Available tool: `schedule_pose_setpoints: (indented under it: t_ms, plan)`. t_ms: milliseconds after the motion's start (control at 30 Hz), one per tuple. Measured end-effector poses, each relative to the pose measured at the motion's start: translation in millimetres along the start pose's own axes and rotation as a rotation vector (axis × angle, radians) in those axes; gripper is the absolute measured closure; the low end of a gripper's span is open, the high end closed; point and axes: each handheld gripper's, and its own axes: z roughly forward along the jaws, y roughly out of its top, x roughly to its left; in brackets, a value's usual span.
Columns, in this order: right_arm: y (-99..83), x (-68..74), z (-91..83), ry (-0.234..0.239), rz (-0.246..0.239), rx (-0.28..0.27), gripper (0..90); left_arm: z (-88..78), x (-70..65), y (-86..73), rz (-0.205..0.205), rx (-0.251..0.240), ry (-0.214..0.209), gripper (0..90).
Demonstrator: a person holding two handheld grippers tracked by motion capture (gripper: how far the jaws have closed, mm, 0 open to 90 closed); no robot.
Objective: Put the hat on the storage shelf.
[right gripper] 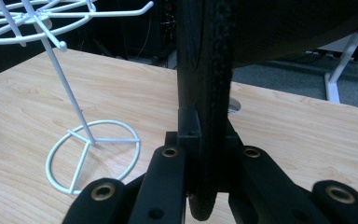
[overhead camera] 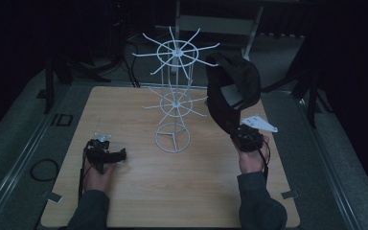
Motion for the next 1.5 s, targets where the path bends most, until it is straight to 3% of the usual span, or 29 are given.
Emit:
schedule_pose_setpoints:
  t_ms: [1500]
  plan:
    - [12.8, -0.8, -7.2, -0.006, -0.006, -0.036, 86.5, 0.0, 0.0, 0.0, 0.000, 0.000, 0.000, 0.8]
